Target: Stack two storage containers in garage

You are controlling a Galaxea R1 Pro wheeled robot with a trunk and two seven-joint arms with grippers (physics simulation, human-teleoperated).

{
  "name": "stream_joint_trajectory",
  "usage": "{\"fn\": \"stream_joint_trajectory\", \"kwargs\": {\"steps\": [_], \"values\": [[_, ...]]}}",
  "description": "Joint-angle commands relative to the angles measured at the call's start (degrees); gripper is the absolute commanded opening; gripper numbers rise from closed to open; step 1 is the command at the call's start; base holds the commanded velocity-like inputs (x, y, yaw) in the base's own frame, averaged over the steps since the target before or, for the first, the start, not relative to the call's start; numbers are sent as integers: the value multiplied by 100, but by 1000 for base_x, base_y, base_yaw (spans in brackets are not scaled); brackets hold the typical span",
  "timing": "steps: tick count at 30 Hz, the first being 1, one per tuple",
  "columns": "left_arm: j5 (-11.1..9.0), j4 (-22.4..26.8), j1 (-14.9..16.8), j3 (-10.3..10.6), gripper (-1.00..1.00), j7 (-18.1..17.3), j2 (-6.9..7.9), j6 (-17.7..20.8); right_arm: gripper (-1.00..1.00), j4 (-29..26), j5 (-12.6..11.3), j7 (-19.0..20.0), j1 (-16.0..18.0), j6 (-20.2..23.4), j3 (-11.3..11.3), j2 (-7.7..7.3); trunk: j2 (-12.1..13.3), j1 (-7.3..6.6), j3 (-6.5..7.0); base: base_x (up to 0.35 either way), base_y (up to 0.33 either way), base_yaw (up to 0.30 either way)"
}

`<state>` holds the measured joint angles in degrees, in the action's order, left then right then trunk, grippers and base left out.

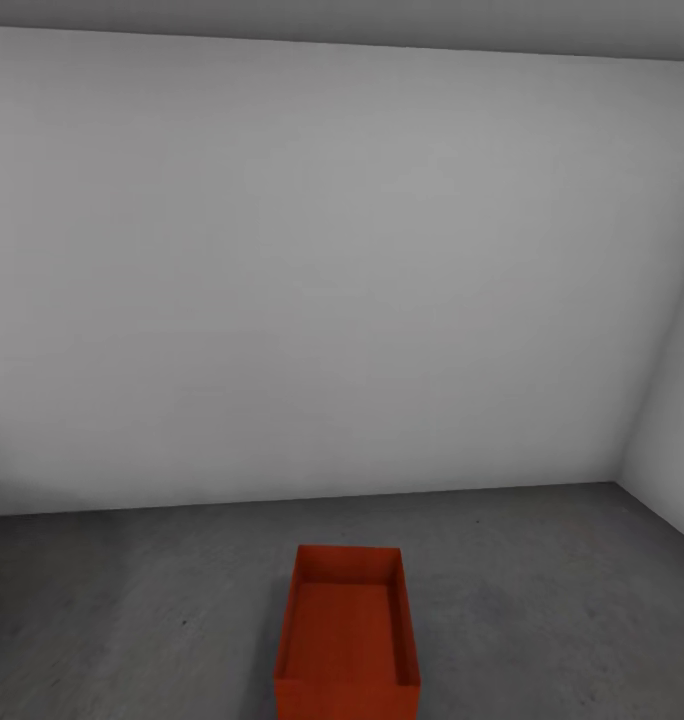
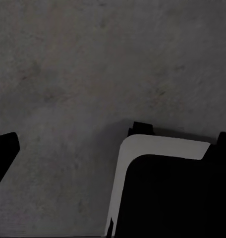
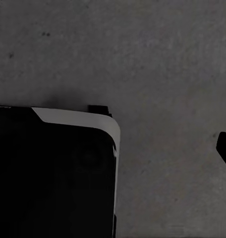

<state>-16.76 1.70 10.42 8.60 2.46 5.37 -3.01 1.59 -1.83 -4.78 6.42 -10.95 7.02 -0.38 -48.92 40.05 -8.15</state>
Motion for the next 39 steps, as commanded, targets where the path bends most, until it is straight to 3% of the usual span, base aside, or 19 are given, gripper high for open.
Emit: {"fn": "stream_joint_trajectory", "kwargs": {"steps": [1, 39], "values": [[-46, -3, 4, 50, 100, 16, 3, -15, 100, 17, -19, -16, 8, -33, 45, 2, -6, 1, -8, 0, 0, 0], [-22, 6, 4, 47, 100, 16, -36, -15, 100, 17, -27, -21, 8, -21, 33, 9, -6, 1, -8, 0, 0, 0]]}}
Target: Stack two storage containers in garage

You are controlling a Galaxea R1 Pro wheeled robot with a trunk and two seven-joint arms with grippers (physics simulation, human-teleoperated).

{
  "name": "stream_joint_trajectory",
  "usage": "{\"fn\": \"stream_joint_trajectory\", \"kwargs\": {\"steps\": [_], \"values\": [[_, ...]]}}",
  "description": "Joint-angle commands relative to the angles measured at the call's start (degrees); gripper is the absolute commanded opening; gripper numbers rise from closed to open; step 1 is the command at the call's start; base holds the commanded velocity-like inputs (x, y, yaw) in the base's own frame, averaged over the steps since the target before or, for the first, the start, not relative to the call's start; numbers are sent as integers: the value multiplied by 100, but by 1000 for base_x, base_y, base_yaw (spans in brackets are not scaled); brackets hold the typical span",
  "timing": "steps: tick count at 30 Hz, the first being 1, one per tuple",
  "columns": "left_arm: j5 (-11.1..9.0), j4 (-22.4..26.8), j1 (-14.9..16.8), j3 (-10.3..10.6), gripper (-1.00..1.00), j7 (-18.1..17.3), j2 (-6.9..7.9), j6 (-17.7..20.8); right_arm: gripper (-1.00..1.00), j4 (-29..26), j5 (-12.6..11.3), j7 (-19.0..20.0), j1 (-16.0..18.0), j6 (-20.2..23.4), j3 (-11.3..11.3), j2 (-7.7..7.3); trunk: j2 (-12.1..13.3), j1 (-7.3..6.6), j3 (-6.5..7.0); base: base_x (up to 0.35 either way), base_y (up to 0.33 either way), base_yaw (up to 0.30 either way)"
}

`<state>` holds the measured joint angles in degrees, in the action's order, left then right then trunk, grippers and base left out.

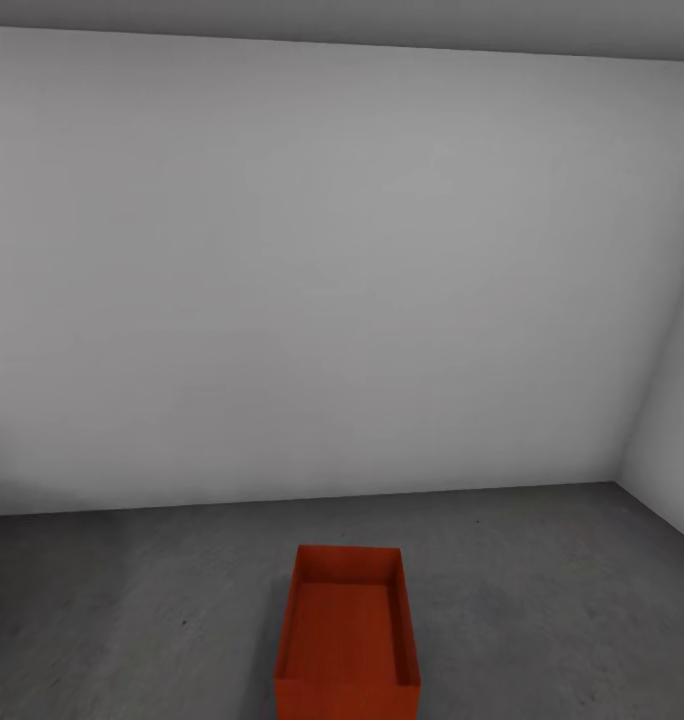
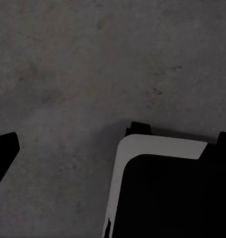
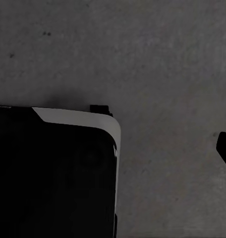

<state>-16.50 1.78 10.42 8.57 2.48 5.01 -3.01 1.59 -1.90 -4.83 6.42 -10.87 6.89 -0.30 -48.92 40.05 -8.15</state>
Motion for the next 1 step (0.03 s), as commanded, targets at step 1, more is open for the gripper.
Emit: {"fn": "stream_joint_trajectory", "kwargs": {"steps": [1], "values": [[-47, -2, 4, 53, 100, 12, 0, -15, 100, 17, -15, -17, 8, -29, 42, 2, -6, 1, -9, 0, 0, 0]]}}
